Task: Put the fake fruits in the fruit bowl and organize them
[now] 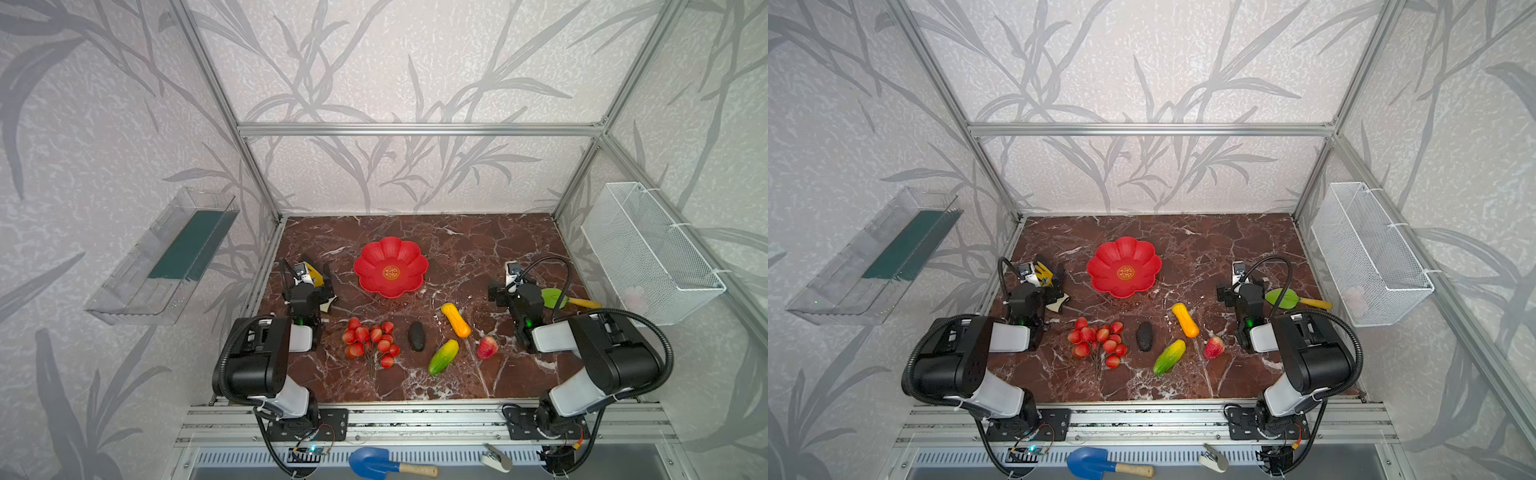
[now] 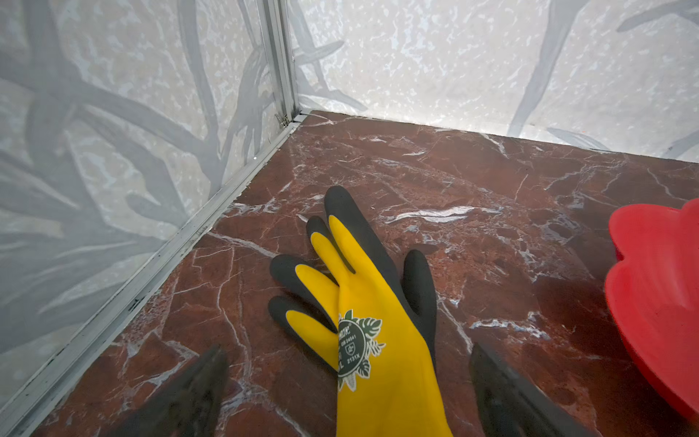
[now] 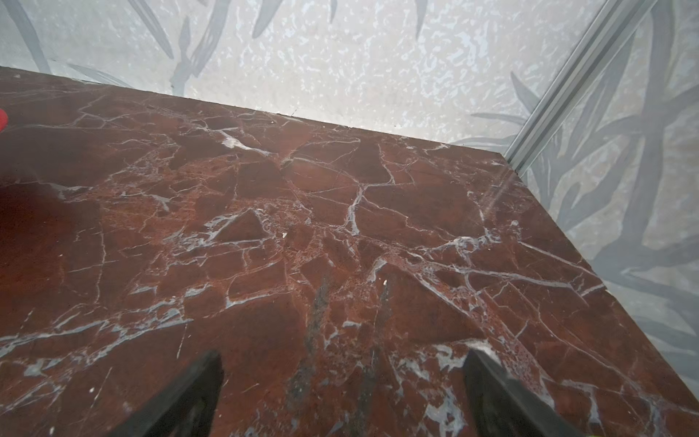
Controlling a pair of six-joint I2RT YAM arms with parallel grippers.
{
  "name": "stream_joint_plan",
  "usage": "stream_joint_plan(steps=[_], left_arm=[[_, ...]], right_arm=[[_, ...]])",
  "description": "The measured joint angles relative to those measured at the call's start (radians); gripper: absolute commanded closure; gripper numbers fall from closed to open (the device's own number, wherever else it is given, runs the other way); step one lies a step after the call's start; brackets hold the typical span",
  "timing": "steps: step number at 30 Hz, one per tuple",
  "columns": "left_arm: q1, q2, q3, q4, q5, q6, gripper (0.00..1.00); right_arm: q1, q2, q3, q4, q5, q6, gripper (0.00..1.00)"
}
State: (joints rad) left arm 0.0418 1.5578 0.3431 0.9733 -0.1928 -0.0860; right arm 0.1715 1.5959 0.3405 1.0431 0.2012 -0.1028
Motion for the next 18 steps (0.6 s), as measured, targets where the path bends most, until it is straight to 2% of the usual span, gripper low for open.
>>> stream_joint_plan(steps=[18], left_arm=[[-0.002, 0.0, 0.0, -0.003, 0.029, 0.015, 0.01]], right_arm=[[0.0, 0.0, 0.0, 0.0, 0.0, 0.0, 0.01]])
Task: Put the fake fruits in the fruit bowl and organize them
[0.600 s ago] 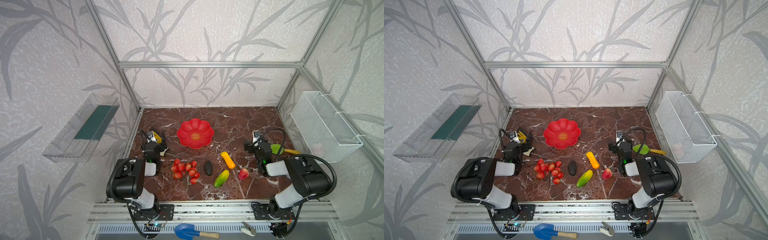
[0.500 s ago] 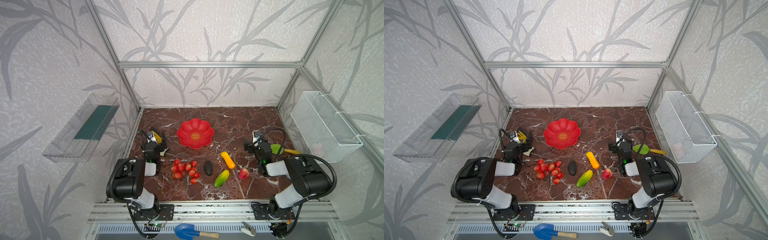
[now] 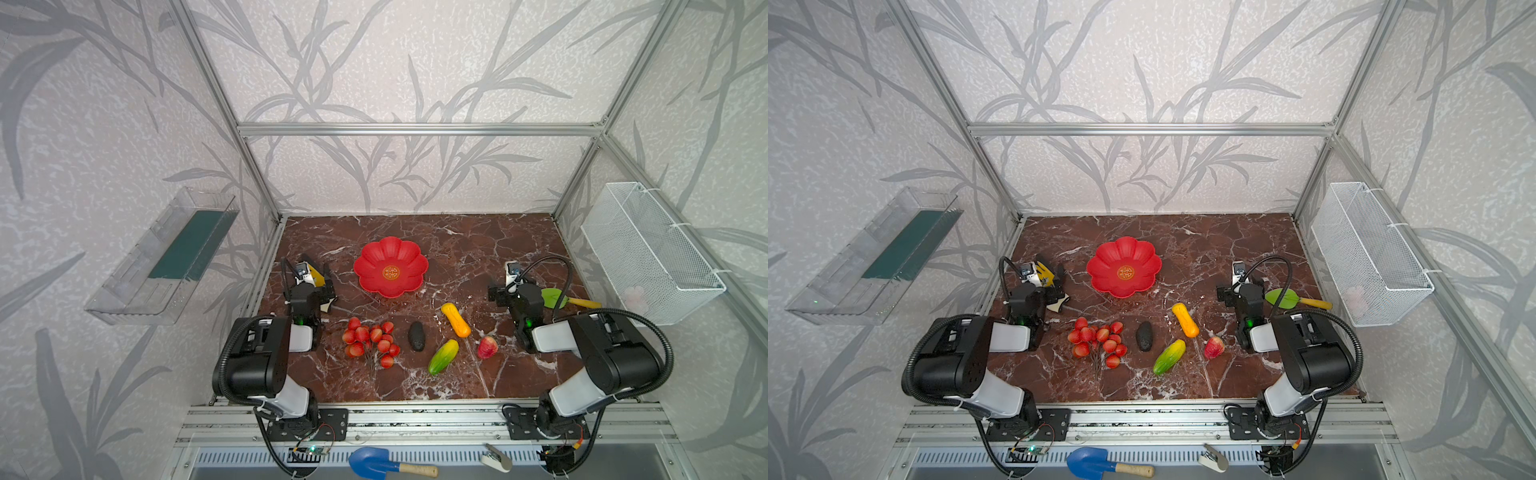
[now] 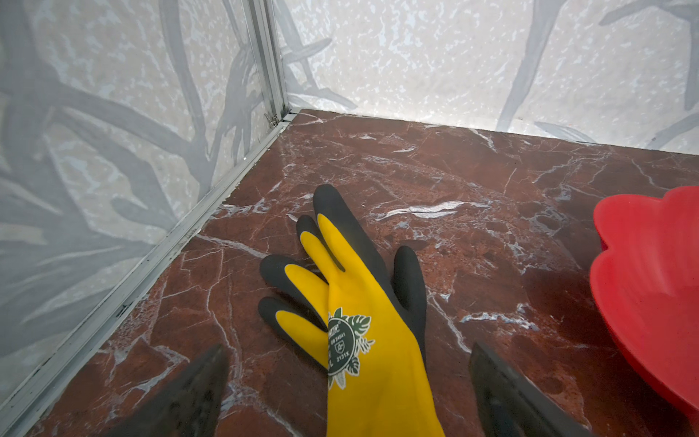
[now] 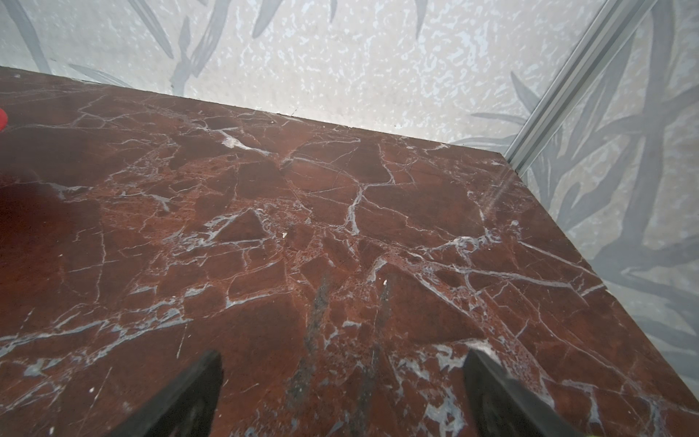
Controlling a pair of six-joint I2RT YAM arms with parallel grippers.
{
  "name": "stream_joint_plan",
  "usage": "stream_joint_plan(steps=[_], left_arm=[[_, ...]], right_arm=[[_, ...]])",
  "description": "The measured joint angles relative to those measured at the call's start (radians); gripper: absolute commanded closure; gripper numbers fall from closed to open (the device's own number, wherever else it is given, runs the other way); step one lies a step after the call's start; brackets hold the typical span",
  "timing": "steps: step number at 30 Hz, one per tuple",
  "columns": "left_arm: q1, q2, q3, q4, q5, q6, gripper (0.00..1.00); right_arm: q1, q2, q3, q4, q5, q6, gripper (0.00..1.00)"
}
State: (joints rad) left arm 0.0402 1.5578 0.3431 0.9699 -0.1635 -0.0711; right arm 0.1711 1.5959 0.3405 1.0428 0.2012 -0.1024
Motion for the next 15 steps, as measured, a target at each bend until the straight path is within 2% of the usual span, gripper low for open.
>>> stream_joint_plan(steps=[9, 15], left_arm=[[0.0, 0.0, -0.016, 0.043, 0.013, 0.002, 0.01], [0.0, 0.011, -0.106, 0.164, 0.026, 0.008, 0.01]], right_arm=[[0.001, 0.0, -0.007, 0.016, 0.0, -0.002, 0.01], [0.041, 0.043, -0.103, 0.174, 0.044, -0.031, 0.01]])
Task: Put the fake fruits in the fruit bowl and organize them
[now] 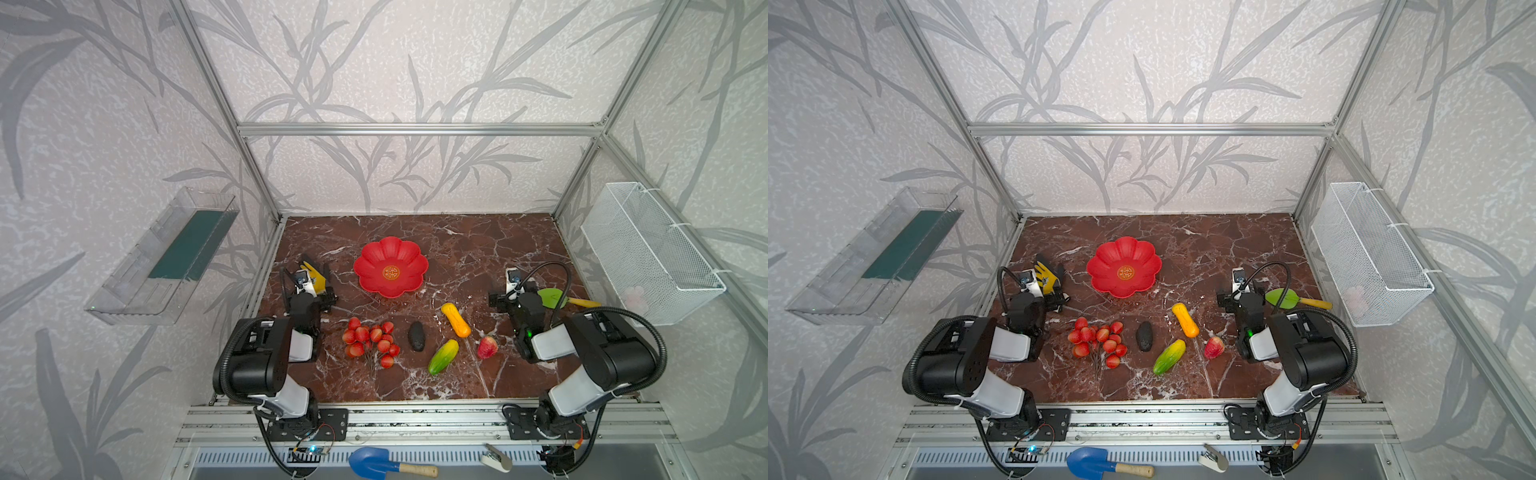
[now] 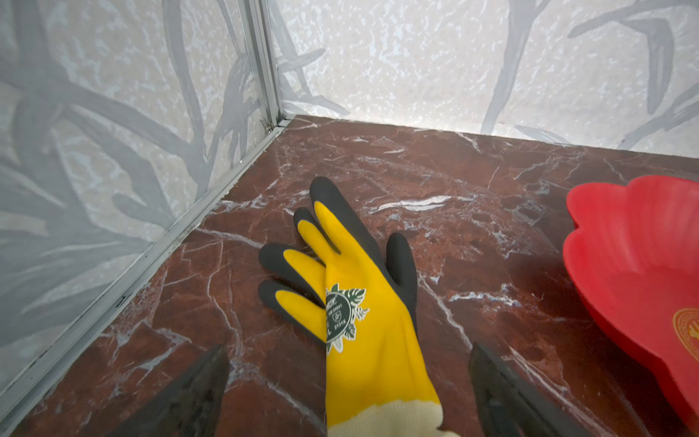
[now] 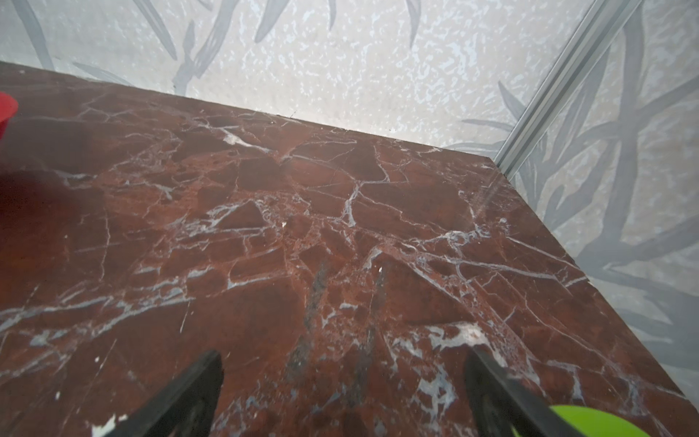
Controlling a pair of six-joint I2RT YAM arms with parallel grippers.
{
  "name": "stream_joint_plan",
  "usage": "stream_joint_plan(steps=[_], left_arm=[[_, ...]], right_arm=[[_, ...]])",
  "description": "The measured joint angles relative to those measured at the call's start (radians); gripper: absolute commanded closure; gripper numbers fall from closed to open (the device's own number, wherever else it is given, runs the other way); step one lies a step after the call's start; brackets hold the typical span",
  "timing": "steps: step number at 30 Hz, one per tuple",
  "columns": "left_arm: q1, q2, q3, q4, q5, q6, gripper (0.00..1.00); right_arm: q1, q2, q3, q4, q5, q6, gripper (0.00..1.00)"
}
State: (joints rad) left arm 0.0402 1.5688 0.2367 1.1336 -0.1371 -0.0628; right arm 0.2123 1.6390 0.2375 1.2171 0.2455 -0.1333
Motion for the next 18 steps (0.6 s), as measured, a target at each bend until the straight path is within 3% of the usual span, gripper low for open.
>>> stream_joint_plan(steps=[8, 11, 13, 16, 18], left_arm=[[-0.002, -0.057, -0.001, -0.023, -0.015, 0.0, 0.05], [-0.015, -0.224, 0.007, -0.143, -0.038, 0.0, 0.04], [-0.027, -0.351, 0.052, -0.274, -0.049, -0.022, 0.04], [-0.034, -0.457, 0.145, -0.414, -0.042, -0.076, 0.04], [-0.035, -0.494, 0.181, -0.469, -0.029, -0.121, 0.05]], right_arm=[[0.03, -0.036, 0.002, -0.004, 0.089, -0.02, 0.01], [0.077, -0.208, 0.089, -0.286, 0.15, -0.036, 0.01], [0.094, -0.323, 0.248, -0.529, 0.158, -0.008, 0.01], [0.089, -0.417, 0.449, -0.73, 0.157, 0.13, 0.01], [0.073, -0.485, 0.501, -0.82, 0.072, 0.211, 0.0]])
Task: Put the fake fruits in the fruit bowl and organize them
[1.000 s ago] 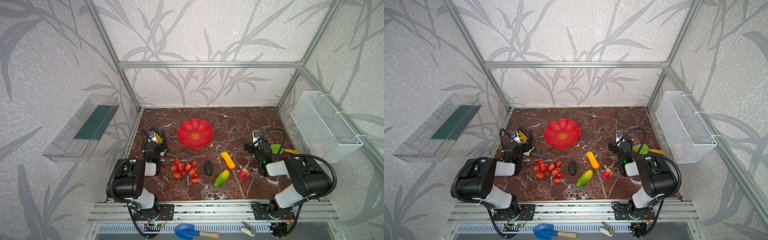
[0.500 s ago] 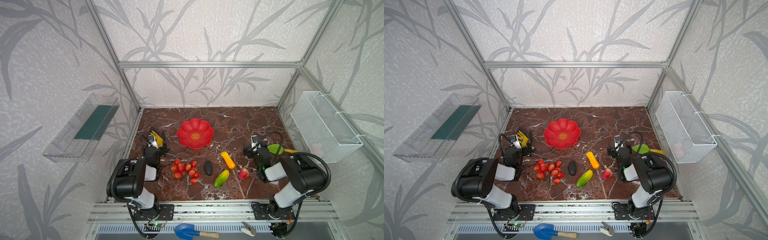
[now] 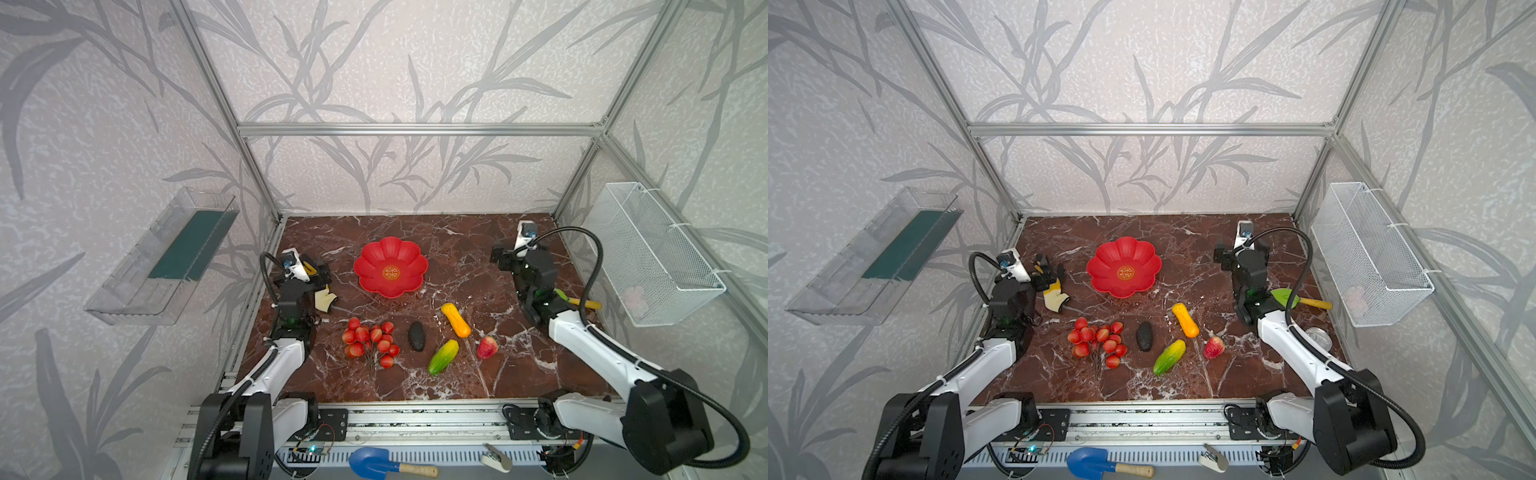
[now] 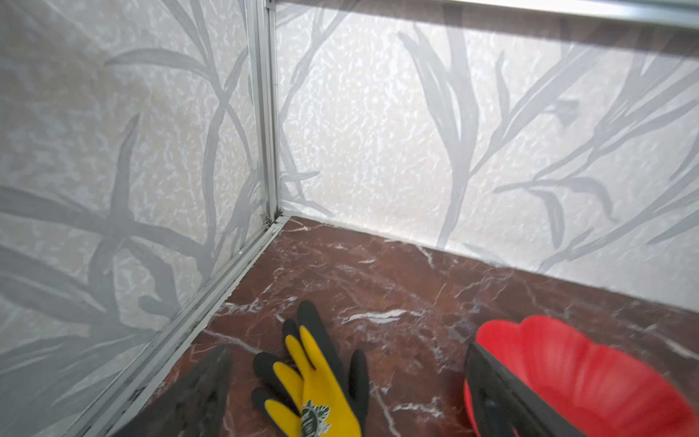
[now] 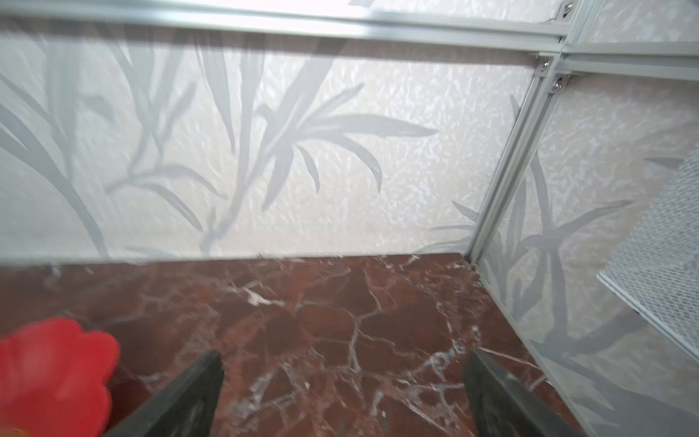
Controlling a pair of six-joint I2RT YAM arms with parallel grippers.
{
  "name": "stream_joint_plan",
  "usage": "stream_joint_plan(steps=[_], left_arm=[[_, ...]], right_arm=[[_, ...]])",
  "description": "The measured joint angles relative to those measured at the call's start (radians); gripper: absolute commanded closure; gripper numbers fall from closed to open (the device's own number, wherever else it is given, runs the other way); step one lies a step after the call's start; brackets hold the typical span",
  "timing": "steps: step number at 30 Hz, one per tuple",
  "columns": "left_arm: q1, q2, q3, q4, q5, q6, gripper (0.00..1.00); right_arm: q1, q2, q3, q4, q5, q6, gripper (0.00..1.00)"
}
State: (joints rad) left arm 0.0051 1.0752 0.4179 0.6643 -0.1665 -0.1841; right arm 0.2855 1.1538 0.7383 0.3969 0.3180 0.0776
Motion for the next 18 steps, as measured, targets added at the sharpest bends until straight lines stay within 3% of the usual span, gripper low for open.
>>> stream_joint_plan(steps=[3, 7, 12, 18], left_arm=[[0.0, -0.055, 0.009, -0.105, 0.008, -0.089, 0.06], [0.0, -0.123, 0.005, -0.24, 0.025, -0.17, 0.07], [0.0, -0.165, -0.011, -0.287, 0.037, -0.232, 0.08], [0.0, -0.164, -0.011, -0.304, 0.039, -0.259, 0.07]], right_arm=[[-0.009, -0.094, -0.018, -0.142, -0.119, 0.077, 0.03], [0.035, -0.129, -0.006, -0.488, -0.163, 0.214, 0.06], [0.198, -0.161, -0.05, -0.798, -0.173, 0.381, 0.07], [0.379, -0.179, -0.162, -0.956, -0.158, 0.561, 0.06]])
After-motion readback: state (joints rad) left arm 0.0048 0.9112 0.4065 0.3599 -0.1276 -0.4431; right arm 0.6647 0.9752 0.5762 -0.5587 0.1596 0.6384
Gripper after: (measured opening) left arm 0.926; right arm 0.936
